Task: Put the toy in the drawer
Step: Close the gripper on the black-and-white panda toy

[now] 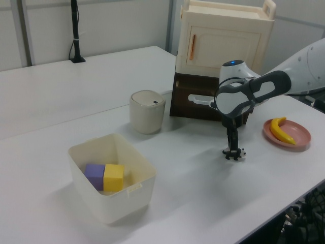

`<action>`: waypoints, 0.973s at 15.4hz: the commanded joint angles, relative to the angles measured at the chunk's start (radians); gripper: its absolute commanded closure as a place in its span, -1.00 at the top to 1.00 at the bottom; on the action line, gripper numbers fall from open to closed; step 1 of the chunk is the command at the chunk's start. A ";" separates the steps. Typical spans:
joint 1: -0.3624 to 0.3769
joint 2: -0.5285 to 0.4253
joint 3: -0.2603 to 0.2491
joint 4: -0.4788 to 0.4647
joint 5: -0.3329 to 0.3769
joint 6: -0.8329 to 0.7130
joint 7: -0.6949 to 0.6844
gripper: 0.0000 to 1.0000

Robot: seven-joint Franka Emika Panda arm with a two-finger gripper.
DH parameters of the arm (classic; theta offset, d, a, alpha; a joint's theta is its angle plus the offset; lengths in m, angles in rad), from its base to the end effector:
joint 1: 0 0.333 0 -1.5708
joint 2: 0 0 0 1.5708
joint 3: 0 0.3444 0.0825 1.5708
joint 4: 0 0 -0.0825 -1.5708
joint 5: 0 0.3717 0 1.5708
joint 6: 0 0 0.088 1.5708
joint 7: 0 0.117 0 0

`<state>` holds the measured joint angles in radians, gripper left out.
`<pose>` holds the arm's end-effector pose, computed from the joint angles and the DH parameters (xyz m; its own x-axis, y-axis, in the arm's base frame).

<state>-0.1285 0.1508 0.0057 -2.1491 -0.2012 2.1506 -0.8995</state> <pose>0.5305 -0.0755 0.3469 0.6048 0.7672 -0.2136 0.7808 -0.6241 -0.0307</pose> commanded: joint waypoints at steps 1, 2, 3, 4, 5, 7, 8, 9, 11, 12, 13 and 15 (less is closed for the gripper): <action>0.007 0.004 -0.001 0.012 -0.023 0.015 0.025 -0.89; 0.007 0.004 -0.001 0.012 -0.023 0.014 0.025 -0.96; 0.007 0.004 -0.001 0.012 -0.023 0.015 0.027 -1.00; 0.007 0.006 -0.001 0.012 -0.023 0.015 0.027 -1.00; 0.007 0.006 -0.001 0.014 -0.023 0.015 0.027 -1.00; 0.009 0.004 -0.001 0.021 -0.021 0.014 0.033 -1.00; 0.009 0.004 0.002 0.034 -0.018 0.014 0.046 -1.00; 0.010 0.006 0.007 0.053 -0.017 0.008 0.068 -1.00; 0.024 0.006 0.013 0.078 -0.004 0.009 0.108 -1.00; 0.032 0.006 0.017 0.095 -0.003 0.008 0.141 -1.00; 0.035 0.006 0.029 0.110 0.000 0.008 0.177 -1.00; 0.035 0.006 0.054 0.149 0.040 0.006 0.238 -1.00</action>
<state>-0.1113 0.1540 0.0349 -2.0529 -0.1988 2.1509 -0.7618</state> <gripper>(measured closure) 0.604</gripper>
